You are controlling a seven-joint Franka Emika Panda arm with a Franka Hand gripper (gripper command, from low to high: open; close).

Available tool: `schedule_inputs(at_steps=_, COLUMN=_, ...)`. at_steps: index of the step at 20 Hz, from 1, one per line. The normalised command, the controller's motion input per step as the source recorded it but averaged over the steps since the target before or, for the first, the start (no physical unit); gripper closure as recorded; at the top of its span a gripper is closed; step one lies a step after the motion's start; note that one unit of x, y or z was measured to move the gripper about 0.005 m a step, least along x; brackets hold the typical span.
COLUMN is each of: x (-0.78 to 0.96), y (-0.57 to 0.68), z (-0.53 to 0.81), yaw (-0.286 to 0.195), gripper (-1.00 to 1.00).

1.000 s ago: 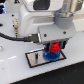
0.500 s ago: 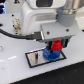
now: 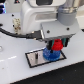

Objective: Insert the blue gear onto the right peg, followed by the red gear

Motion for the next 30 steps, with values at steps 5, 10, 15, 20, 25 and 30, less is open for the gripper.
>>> schedule_inputs(at_steps=5, x=0.15, y=-0.09, z=-0.12, yaw=0.000, gripper=1.00)
schedule_inputs(at_steps=10, x=0.06, y=0.00, z=-0.01, yaw=0.000, gripper=1.00)
schedule_inputs(at_steps=15, x=0.20, y=-0.01, z=0.14, yaw=0.000, gripper=1.00)
schedule_inputs(at_steps=20, x=0.02, y=-0.03, z=0.08, yaw=0.000, gripper=1.00)
schedule_inputs(at_steps=25, x=-0.23, y=-0.05, z=0.15, yaw=0.000, gripper=1.00)
schedule_inputs(at_steps=30, x=0.20, y=-0.05, z=0.28, yaw=0.000, gripper=1.00)
